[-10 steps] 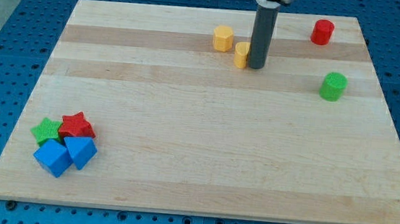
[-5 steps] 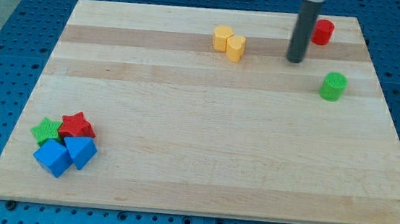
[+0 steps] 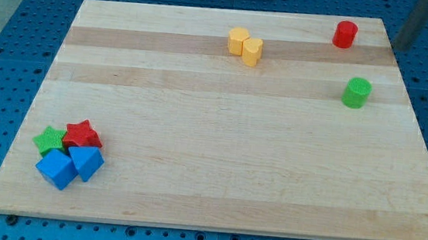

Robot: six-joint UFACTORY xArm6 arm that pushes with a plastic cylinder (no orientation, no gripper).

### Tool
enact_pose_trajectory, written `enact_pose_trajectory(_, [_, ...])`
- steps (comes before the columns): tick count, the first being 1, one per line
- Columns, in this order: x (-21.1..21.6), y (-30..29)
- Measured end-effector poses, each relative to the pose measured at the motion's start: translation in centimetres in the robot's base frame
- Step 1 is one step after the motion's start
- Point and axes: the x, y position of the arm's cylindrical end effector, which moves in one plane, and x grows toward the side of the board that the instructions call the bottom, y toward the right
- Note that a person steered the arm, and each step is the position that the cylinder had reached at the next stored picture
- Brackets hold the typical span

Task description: Point at the red circle

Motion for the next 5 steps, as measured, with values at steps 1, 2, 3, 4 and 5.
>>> enact_pose_trajectory(1, [-0.5, -0.2])
enact_pose_trajectory(2, [-0.5, -1.5])
enact_pose_trajectory(3, [-0.5, -3.1])
enact_pose_trajectory(4, [-0.5, -3.8])
enact_pose_trajectory(5, [-0.5, -4.4])
